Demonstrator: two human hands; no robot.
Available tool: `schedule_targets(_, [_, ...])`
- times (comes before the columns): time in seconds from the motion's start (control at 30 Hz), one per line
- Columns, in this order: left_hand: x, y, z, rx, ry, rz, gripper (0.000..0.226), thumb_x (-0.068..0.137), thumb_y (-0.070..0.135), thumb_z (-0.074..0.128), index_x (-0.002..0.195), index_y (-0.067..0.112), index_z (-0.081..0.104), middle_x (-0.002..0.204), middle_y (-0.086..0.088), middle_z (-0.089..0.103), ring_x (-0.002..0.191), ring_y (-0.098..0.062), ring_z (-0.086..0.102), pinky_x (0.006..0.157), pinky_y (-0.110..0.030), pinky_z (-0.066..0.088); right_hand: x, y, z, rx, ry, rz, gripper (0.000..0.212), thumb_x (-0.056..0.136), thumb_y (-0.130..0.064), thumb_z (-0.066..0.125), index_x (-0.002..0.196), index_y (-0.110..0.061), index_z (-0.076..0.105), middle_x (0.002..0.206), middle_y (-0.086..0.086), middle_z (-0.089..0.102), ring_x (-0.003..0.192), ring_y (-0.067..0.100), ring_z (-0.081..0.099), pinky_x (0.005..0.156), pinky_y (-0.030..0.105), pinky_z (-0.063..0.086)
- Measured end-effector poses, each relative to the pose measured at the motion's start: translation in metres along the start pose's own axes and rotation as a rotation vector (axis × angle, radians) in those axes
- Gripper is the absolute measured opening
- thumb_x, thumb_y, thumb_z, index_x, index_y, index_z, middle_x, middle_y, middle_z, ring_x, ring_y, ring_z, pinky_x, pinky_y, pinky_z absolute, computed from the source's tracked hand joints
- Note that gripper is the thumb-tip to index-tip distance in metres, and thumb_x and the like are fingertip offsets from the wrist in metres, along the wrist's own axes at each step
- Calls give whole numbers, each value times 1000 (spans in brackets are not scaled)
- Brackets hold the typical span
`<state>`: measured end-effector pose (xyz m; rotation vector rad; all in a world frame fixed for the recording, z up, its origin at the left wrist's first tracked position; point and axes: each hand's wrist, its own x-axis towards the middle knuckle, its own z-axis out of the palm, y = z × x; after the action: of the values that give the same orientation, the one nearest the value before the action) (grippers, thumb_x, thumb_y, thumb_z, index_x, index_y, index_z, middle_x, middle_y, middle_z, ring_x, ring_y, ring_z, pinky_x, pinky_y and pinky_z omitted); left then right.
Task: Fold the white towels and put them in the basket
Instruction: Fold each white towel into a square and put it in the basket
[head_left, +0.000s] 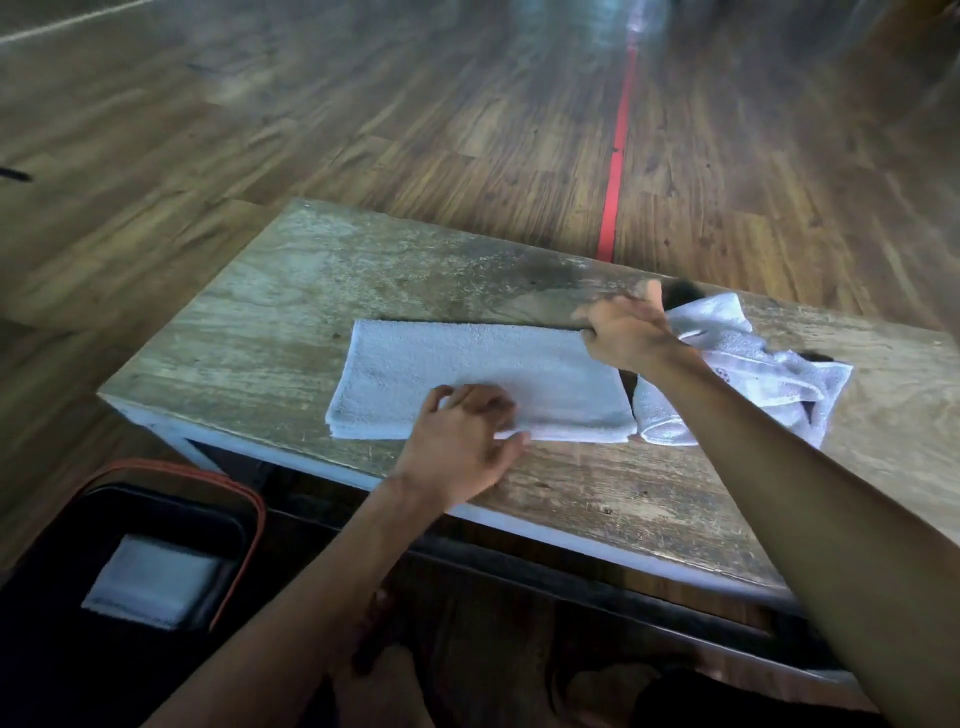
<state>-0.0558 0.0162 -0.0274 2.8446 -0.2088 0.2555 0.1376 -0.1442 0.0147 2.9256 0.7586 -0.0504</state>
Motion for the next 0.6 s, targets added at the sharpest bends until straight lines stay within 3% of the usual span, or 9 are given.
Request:
schedule_targets(0.1, [-37, -46, -17, 21, 191, -240, 36, 87, 41, 41, 100, 23, 70, 116, 5, 63, 107, -20, 60, 95, -42, 38, -1, -48, -10, 39, 98, -129, 26, 92, -26, 44, 106, -31, 64, 114, -2, 66, 110, 20, 54, 93, 37, 17])
schedule_targets(0.3, [-73, -82, -29, -43, 304, -676, 21, 92, 32, 52, 104, 27, 69, 103, 3, 65, 100, -27, 56, 83, -41, 39, 26, -153, -17, 226, 33, -397, 28, 95, -31, 42, 116, -32, 61, 118, -7, 65, 113, 14, 54, 88, 33, 15])
schedule_targets(0.47, [-61, -80, -34, -241, 294, -854, 24, 91, 44, 50, 98, 27, 66, 92, 4, 65, 92, -22, 58, 86, -41, 40, 59, -200, -18, 273, -115, -407, 31, 96, -27, 42, 122, -28, 59, 128, -7, 60, 122, 18, 50, 100, 39, 22])
schedule_targets(0.6, [-55, -75, -38, -269, 185, -881, 28, 89, 46, 51, 108, 29, 62, 101, 2, 63, 105, -25, 52, 90, -43, 37, 77, -214, -21, 262, -214, -403, 35, 88, -21, 54, 122, -12, 57, 124, 7, 62, 117, 25, 53, 98, 40, 22])
